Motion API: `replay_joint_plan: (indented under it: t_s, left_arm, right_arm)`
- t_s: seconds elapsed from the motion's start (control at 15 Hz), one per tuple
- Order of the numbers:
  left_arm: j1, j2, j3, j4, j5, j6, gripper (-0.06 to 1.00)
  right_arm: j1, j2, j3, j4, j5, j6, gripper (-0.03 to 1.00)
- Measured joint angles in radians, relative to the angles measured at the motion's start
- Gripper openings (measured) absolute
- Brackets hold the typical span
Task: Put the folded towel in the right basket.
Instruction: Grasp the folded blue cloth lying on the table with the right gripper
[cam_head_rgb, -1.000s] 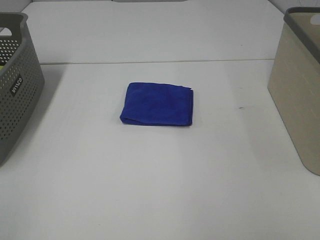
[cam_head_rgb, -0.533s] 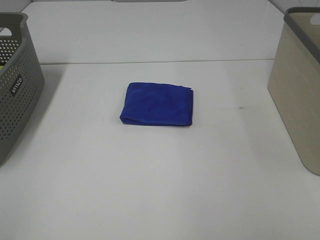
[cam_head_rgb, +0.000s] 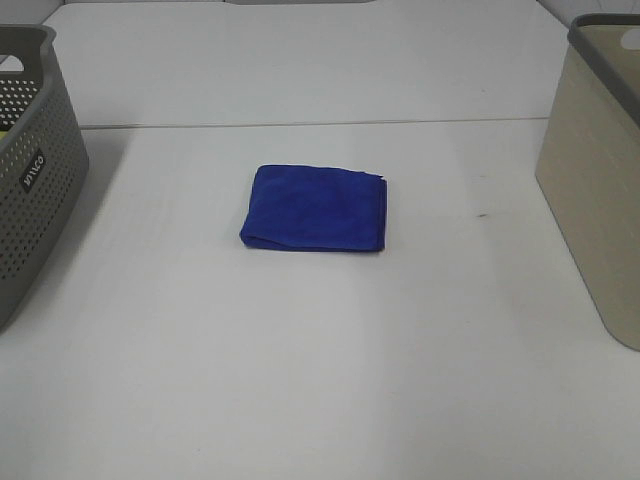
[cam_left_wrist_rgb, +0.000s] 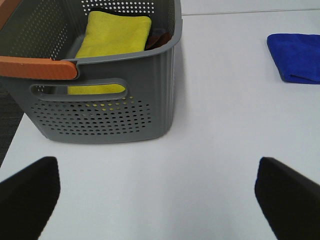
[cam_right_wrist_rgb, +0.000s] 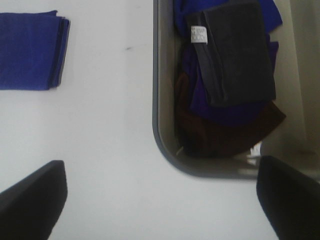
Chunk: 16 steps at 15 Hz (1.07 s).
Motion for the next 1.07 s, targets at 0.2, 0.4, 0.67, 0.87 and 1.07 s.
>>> replay_joint_plan:
  t_s: [0.2,0.4,0.67,0.87,1.07]
  left_arm:
    - [0.000,0.000,0.000,0.000,0.000,0.000,0.99]
    - [0.000,0.000,0.000,0.000,0.000,0.000,0.99]
    - [0.000,0.000,0.000,0.000,0.000,0.000,0.99]
    - [0.000,0.000,0.000,0.000,0.000,0.000,0.99]
    - [0.000,0.000,0.000,0.000,0.000,0.000,0.99]
  right_arm:
    - [0.007,0.311,-0.157,0.216,-0.116,-0.098,0.98]
    - [0.140,0.586,-0.267,0.358,-0.151,-0.141,0.97]
    - [0.198,0.916,-0.453,0.485,-0.126,-0.171,0.97]
    - [0.196,1.127,-0.605,0.507,-0.078,-0.181,0.96]
    - [0.196,1.252,-0.643,0.560,-0.080,-0.176,0.96]
